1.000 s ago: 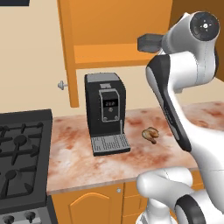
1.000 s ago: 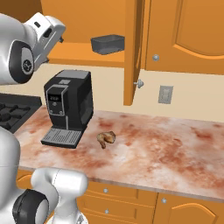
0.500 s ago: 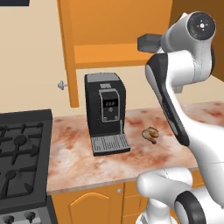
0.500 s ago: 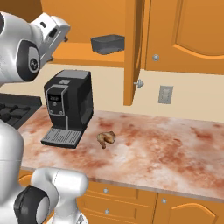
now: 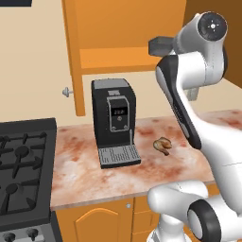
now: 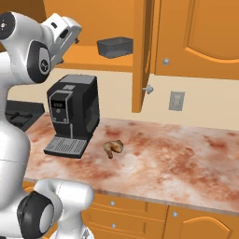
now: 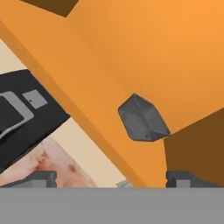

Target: Retrieve the tupperware from the cabinet, then place the raw meat into the tupperware to avoid contamination.

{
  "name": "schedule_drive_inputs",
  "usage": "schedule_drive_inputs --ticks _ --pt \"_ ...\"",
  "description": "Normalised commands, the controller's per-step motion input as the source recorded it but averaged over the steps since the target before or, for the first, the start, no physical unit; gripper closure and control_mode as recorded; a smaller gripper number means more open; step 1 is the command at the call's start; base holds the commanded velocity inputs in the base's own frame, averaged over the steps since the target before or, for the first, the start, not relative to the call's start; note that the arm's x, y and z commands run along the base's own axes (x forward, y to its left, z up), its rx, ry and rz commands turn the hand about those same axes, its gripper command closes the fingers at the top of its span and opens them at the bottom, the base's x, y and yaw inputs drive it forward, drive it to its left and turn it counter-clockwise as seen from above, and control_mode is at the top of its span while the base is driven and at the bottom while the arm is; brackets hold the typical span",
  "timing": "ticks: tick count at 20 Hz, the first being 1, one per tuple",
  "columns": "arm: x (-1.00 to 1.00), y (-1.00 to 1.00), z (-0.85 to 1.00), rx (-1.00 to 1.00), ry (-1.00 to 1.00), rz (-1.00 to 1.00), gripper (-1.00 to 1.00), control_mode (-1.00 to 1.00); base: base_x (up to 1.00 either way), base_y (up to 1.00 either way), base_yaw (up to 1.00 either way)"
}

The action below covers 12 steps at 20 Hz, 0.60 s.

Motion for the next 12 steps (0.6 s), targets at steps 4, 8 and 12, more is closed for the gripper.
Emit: schedule_drive_inputs --ticks 4,8,12 --pt "0.33 -0.07 -0.12 0.00 0.00 -0.02 -1.00 -1.00 0.00 0.00 0.00" --pt "0.35 -0.09 -0.04 0.00 0.01 -0.02 -1.00 -1.00 0.00 0.00 0.00" --pt "0.36 -0.14 -0.01 0.01 0.02 -0.02 -1.00 -1.00 0.00 0.00 0.00"
